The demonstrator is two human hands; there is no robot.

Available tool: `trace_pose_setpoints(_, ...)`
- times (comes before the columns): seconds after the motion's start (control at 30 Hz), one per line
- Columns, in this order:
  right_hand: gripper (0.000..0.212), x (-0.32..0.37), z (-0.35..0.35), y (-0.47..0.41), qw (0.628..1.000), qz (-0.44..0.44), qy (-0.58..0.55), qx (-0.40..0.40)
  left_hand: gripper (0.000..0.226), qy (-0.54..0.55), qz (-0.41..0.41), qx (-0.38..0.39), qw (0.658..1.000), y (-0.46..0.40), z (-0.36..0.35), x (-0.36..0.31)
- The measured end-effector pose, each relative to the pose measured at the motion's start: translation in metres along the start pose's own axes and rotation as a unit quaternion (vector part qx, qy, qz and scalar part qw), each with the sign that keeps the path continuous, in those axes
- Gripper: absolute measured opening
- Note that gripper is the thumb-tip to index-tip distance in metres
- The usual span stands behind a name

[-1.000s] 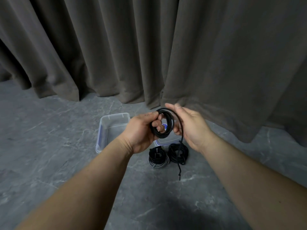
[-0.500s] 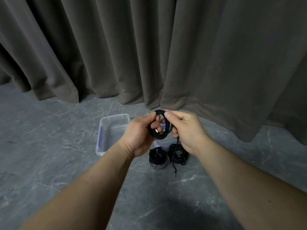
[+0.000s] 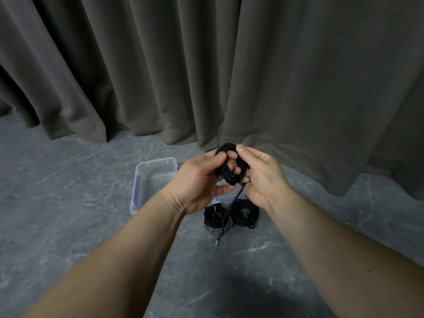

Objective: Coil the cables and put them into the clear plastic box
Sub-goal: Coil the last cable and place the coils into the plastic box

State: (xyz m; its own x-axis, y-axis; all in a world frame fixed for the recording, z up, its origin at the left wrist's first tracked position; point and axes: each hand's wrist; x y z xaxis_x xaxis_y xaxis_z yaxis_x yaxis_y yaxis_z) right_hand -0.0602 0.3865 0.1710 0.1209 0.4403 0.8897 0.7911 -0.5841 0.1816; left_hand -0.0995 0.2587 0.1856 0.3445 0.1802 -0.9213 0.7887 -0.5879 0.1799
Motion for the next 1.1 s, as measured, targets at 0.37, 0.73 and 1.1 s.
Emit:
trace_pose_setpoints(0.37, 0.039, -0.018, 0.010, -0.005, 0.959, 0.157, 0.234, -0.005, 0.026, 0.056, -0.037, -0.066, 0.996, -0.001, -0.003, -0.005)
trace_pose_setpoints(0.73, 0.059, -0.019, 0.006, 0.008, 0.677, 0.290, 0.659, 0.152, 0.023, 0.016, -0.131, -0.125, 0.983, -0.006, 0.001, -0.010)
trace_pose_setpoints(1.1, 0.013, 0.029, -0.016, 0.024, 0.717, 0.220, 0.623, 0.223, 0.015, -0.247, -0.227, -0.145, 0.931, -0.008, 0.024, 0.000)
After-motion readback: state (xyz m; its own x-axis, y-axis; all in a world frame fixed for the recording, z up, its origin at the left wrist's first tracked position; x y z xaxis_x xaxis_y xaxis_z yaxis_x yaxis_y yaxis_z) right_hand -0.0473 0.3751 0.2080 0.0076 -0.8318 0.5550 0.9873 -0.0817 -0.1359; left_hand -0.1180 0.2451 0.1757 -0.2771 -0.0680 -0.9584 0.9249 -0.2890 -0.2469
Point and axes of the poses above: each hand's wrist, its own y-axis away from the middle knuckle, its own z-axis out of the back of the hand, x = y × z, and after that the axes turned 15 degrees about -x, right-handed
